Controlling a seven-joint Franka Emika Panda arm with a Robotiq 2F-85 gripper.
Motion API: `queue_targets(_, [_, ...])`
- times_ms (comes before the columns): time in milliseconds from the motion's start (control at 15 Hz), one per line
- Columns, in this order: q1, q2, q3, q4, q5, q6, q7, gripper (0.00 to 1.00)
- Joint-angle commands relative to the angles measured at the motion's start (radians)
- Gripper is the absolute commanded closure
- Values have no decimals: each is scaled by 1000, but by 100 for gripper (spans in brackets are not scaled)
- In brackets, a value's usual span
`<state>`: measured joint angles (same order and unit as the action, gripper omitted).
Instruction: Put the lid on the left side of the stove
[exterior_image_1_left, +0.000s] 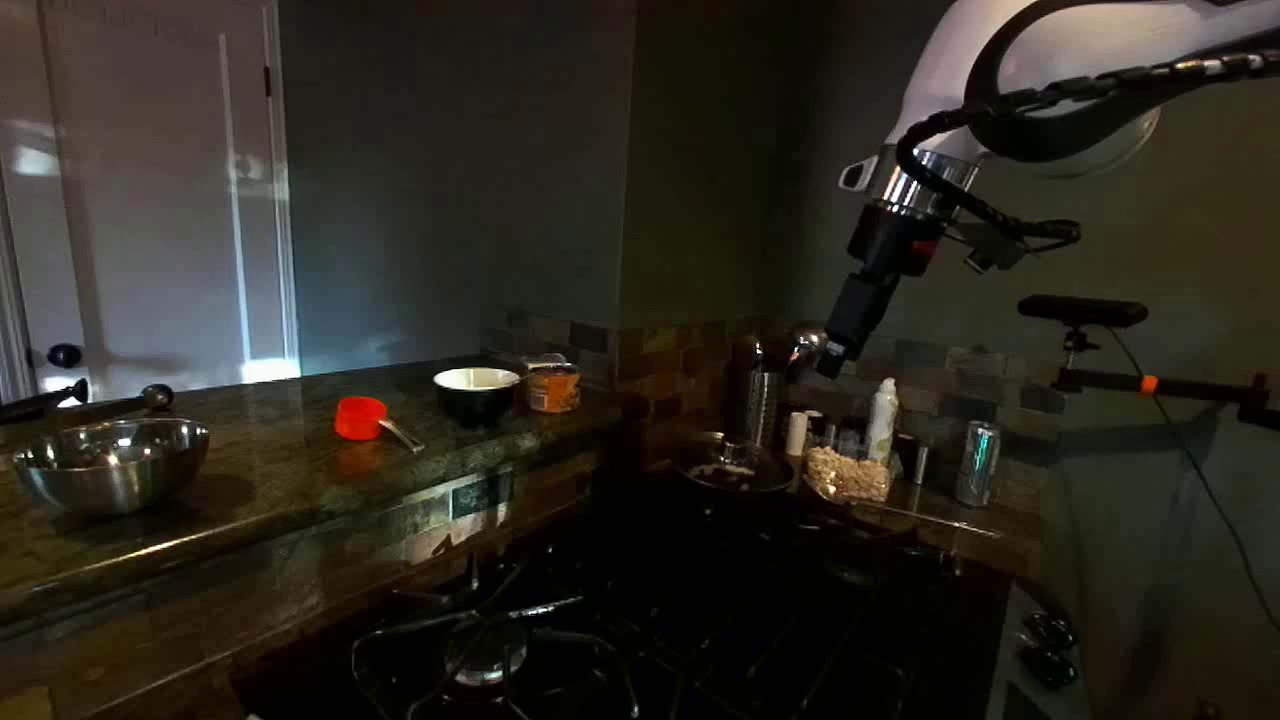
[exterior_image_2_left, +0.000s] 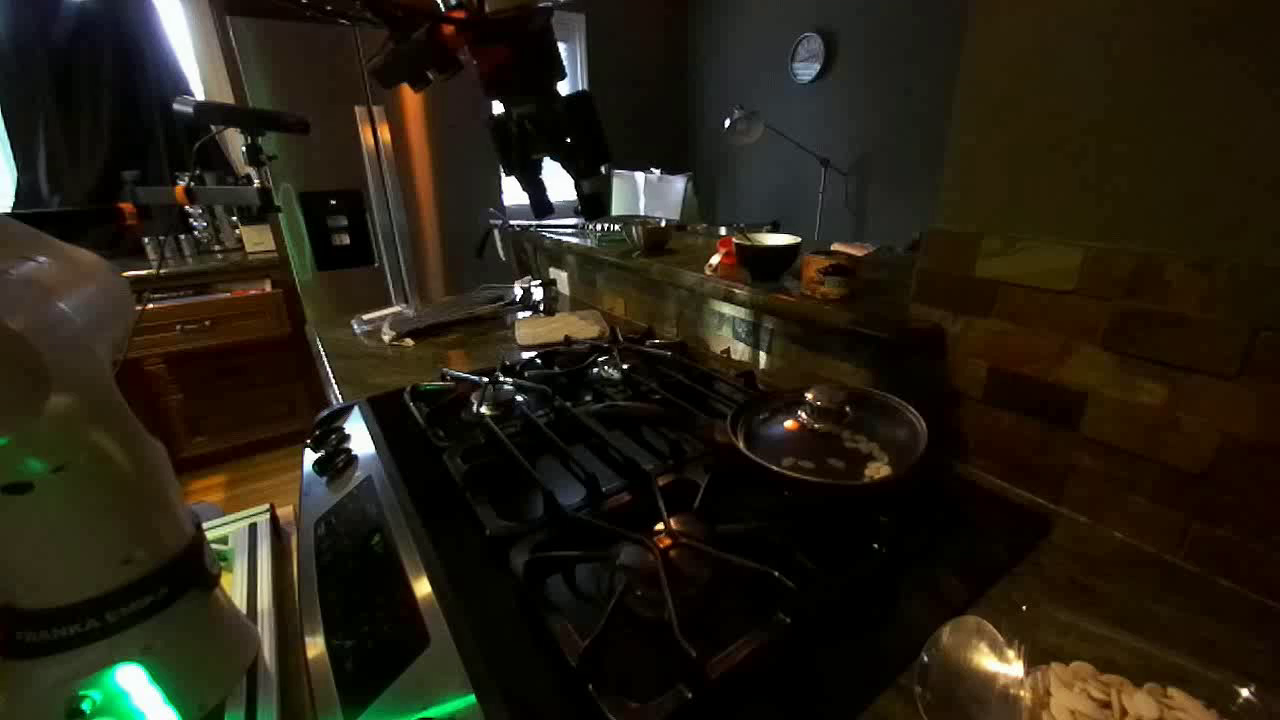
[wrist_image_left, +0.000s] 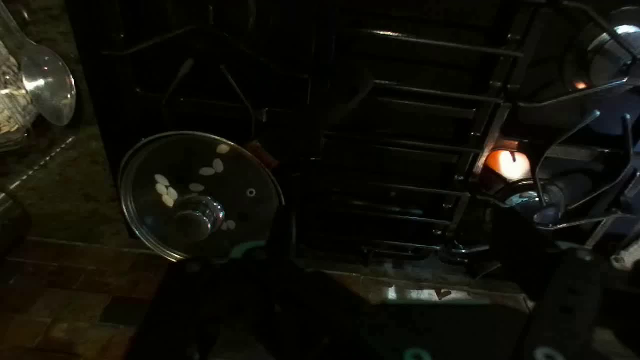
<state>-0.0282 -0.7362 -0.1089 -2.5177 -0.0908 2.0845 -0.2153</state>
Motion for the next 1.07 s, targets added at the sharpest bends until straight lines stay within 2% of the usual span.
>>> queue_targets(0, [1, 0, 0, 2, 0, -2, 1, 0])
queue_targets(267, [-13, 64, -38, 50, -12, 65, -28, 0])
queue_targets(533, [-14, 242, -121, 166, 21, 179, -80, 0])
queue_targets(600, [-68, 295, -99, 200, -31, 206, -15, 0])
queue_targets(667, [-54, 340, -126, 239, 9, 187, -26, 0])
queue_targets(933, [-87, 504, -133, 356, 72, 154, 52, 0])
queue_targets(1000, [-92, 416, -119, 277, 40, 190, 13, 0])
